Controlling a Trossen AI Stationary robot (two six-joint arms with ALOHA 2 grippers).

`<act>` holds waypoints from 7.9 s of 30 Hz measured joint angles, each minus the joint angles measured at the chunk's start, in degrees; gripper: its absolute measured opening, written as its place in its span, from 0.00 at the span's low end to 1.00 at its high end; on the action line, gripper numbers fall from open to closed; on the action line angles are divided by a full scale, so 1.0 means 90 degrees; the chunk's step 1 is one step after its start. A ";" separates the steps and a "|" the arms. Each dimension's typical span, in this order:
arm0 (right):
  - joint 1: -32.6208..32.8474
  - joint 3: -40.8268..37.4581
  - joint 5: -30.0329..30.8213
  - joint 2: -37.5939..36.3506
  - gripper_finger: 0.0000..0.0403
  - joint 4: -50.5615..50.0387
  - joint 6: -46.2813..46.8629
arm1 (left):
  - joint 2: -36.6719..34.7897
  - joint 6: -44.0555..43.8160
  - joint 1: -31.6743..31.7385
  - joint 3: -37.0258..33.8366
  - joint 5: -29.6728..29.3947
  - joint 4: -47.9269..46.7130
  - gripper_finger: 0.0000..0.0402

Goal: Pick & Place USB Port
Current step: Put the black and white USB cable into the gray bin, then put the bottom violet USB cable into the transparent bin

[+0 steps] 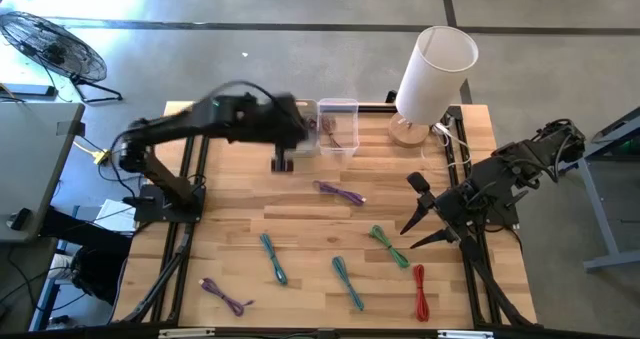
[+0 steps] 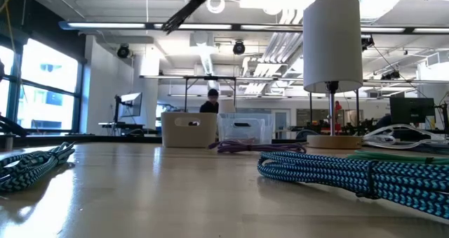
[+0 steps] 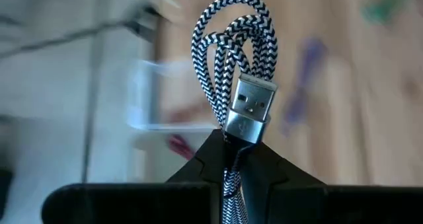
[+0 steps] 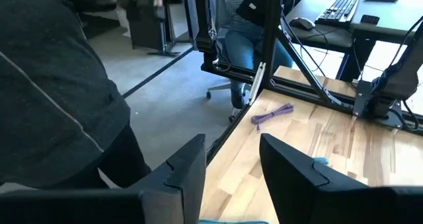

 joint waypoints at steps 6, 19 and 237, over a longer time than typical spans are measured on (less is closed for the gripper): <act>-0.0032 0.0000 0.0142 0.0000 0.33 0.0000 -0.0305 | -0.0295 -0.0435 0.0524 0.0009 -0.0952 0.0539 0.05; -0.0029 0.0000 0.1650 0.0000 0.33 -0.0014 -0.0554 | -0.0195 -0.2652 0.2008 -0.1660 0.0152 0.2610 0.05; 0.1072 0.0002 0.0483 0.0182 0.33 -0.0385 0.0197 | 0.0558 -0.8987 -0.6740 -0.4368 0.0332 0.1913 0.04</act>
